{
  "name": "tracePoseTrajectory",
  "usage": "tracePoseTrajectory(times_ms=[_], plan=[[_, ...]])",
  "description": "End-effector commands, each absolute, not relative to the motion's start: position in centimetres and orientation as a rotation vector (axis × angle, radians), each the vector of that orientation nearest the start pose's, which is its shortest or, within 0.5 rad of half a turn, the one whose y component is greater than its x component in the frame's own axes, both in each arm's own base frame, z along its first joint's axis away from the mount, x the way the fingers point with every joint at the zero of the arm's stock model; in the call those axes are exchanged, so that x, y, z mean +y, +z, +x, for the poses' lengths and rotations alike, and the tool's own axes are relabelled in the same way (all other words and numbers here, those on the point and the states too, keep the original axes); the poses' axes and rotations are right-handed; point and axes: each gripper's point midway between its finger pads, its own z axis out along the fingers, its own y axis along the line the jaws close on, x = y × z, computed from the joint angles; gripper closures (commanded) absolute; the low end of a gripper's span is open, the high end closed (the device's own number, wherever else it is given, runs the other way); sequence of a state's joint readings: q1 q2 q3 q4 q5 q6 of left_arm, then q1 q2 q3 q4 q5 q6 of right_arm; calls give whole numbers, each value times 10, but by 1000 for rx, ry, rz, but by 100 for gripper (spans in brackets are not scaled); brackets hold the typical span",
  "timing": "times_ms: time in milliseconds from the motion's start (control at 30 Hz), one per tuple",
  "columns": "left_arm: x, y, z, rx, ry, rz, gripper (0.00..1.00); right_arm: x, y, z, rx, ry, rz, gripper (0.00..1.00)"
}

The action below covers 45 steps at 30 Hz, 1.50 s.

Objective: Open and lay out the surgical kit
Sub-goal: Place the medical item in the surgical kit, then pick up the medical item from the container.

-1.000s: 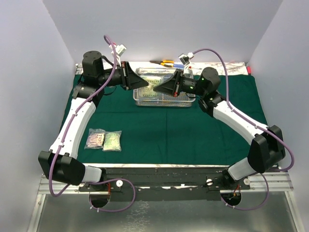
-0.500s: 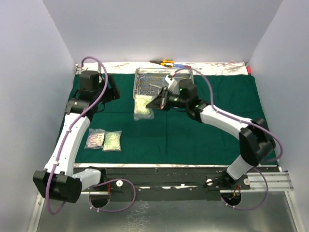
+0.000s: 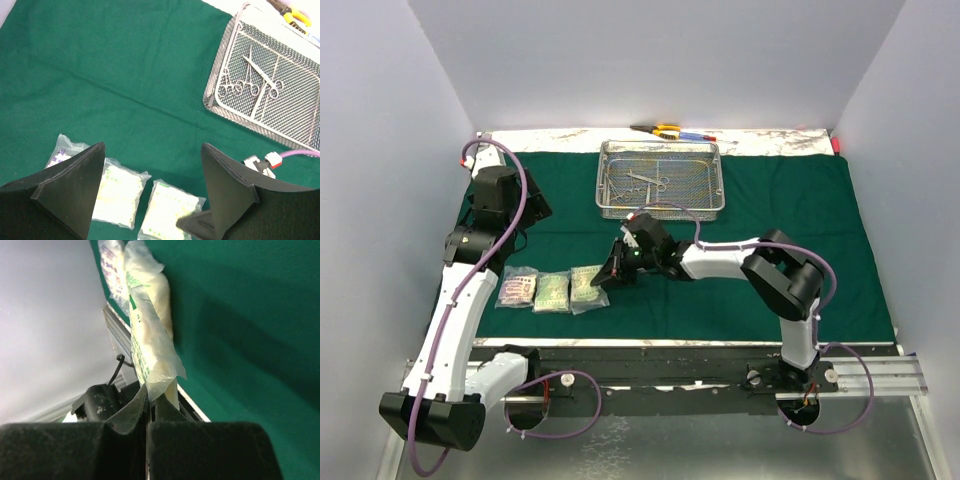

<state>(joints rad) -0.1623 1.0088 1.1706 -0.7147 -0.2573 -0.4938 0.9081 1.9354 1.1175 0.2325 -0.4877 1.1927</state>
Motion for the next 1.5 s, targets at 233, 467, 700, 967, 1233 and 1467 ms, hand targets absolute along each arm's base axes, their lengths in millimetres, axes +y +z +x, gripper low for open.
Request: tracePoseTrajectory(times_ms=[233, 467, 700, 967, 1233, 1467], plan=[[-22, 261, 293, 2087, -113, -534, 21, 489, 72, 227, 2621, 1581, 113, 99], [-23, 258, 295, 2098, -109, -533, 21, 490, 62, 228, 2672, 1496, 138, 98], [-20, 260, 298, 2093, -86, -531, 21, 482, 56, 220, 2750, 1432, 147, 69], [-22, 261, 304, 2098, -91, -530, 21, 477, 80, 221, 2729, 1409, 131, 39], [-22, 272, 312, 2080, -93, -534, 21, 452, 103, 230, 2722, 1167, 89, 30], [-29, 285, 322, 2045, -139, -516, 21, 385, 176, 300, 2445, 830, 57, 28]])
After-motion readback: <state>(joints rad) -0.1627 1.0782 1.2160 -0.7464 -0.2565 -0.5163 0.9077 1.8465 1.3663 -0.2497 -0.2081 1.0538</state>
